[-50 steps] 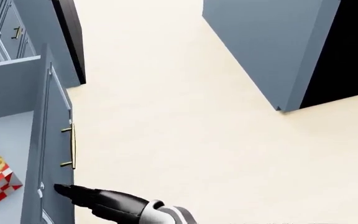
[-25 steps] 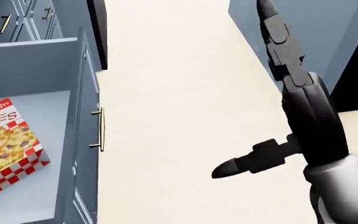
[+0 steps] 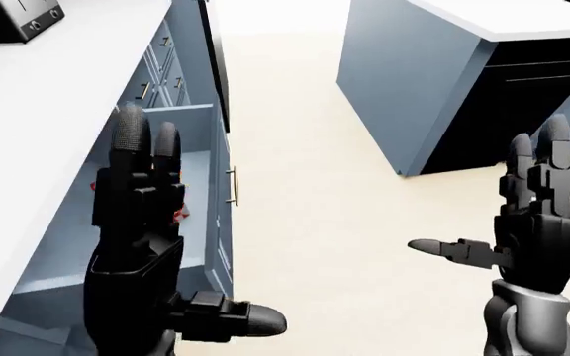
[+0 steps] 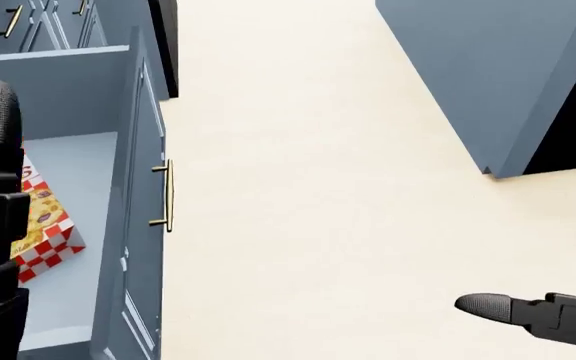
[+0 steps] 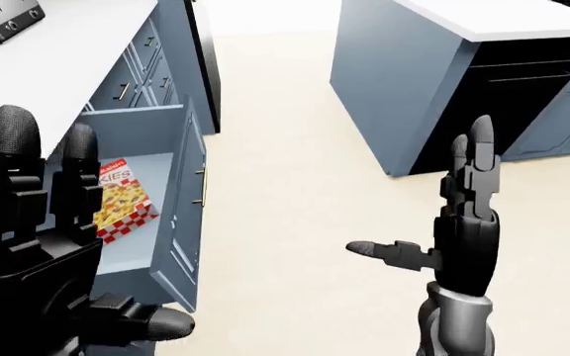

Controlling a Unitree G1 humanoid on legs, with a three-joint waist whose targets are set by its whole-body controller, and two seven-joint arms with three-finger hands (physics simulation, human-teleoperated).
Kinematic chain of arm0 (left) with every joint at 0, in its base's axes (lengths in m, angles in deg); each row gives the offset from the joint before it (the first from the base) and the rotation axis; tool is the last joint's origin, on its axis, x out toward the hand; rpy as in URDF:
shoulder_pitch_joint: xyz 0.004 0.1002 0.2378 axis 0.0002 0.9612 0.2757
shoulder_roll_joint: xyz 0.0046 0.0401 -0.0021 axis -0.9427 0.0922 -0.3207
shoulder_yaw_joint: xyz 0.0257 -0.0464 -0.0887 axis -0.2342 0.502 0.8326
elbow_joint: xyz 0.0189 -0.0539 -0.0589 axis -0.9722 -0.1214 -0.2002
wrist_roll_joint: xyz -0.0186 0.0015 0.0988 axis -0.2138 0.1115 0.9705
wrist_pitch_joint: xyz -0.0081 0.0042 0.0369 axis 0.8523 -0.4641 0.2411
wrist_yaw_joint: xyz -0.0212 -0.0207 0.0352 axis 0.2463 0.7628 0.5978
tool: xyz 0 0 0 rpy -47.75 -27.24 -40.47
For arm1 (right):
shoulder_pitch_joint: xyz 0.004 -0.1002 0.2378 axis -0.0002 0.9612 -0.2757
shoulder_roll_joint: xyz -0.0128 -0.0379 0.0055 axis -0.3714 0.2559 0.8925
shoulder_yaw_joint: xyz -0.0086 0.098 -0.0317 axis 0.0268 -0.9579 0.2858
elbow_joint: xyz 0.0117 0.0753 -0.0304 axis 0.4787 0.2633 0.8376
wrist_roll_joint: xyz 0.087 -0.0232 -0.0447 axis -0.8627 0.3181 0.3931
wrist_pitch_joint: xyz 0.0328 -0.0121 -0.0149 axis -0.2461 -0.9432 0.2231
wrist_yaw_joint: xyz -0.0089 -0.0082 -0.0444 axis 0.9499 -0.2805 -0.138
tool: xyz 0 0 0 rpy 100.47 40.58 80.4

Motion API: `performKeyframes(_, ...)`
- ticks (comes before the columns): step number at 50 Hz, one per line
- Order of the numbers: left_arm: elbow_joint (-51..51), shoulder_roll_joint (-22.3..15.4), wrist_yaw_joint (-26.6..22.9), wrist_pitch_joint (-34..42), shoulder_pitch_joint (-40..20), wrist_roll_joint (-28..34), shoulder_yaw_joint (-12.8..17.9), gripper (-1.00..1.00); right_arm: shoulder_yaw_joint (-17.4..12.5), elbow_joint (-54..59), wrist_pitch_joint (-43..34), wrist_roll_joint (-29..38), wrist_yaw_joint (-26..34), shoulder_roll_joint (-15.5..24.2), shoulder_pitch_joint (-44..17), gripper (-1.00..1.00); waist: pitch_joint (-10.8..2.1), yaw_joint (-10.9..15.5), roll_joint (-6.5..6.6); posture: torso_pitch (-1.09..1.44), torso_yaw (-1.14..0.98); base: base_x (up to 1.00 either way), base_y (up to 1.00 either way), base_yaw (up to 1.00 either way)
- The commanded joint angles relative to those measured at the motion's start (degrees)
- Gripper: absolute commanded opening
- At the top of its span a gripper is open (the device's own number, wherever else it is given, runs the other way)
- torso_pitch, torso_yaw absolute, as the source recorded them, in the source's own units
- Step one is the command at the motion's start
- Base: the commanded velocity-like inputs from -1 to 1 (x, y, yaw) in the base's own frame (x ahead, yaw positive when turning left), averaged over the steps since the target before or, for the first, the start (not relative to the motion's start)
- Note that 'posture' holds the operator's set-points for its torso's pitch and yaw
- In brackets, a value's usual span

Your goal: Close the right drawer.

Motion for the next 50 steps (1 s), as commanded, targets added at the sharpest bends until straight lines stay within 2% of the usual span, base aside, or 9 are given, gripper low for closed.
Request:
performKeyframes(1,2.78,-0.23,0.47,0.89,-1.8,1.58,-1.39,1.0,-0.13,-1.62,1.45,-0.17,-0.2,0.47,-0.73,1.0,-0.75,0.01,-0.02,0.0,0.0,0.0,0.0,0.0)
performKeyframes(8,2.92,-1.28,0.26,2.9,-4.5,6.15,-7.77,1.0,0.55,-1.0,1.27,-0.11,0.14,0.57,-0.78,1.0,-1.04,0.03,-0.02,0.0,0.0,0.0,0.0,0.0)
performKeyframes(15,0.28,-2.72,1.07,2.12,-2.71,7.47,-15.8,1.0,0.97,0.9,2.32,-0.14,0.27,0.62,-0.9,1.0,-1.15,0.12,-0.06,0.0,0.0,0.0,0.0,0.0)
performKeyframes(26,-13.94,-2.61,3.38,-4.03,-5.28,12.98,-24.69,1.0,1.04,1.46,2.78,-0.22,0.4,0.67,-0.8,1.0,-1.0,0.27,-0.29,0.0,0.0,0.0,0.0,0.0)
performKeyframes(31,-22.95,-1.17,4.81,-7.12,-6.11,12.2,-24.42,1.0,1.14,1.53,2.53,-0.17,0.34,0.71,-0.96,1.0,-1.0,0.27,-0.49,0.0,0.0,0.0,0.0,0.0)
performKeyframes(33,-26.63,-1.11,5.54,-9.24,-4.99,12.4,-25.75,1.0,1.11,1.42,2.31,-0.2,0.32,0.76,-1.0,1.0,-0.92,0.25,-0.54,0.0,0.0,0.0,0.0,0.0)
performKeyframes(41,-34.67,-0.03,8.53,-10.27,-4.4,11.25,-26.56,1.0,1.05,1.58,2.23,-0.48,0.41,0.8,-1.01,1.0,-0.8,0.14,-0.66,0.0,0.0,0.0,0.0,0.0)
performKeyframes(44,-35.34,1.13,10.63,-6.65,-4.45,8.62,-25.73,1.0,1.11,1.89,2.59,-0.46,0.42,0.76,-0.94,1.0,-0.79,0.06,-0.67,0.0,0.0,0.0,0.0,0.0)
performKeyframes(50,-39.55,2.88,16.58,-6.73,-5.7,6.42,-23.85,1.0,1.25,2.65,3.21,-0.43,0.38,0.71,-0.86,1.0,-0.8,-0.04,-0.69,0.0,0.0,0.0,0.0,0.0)
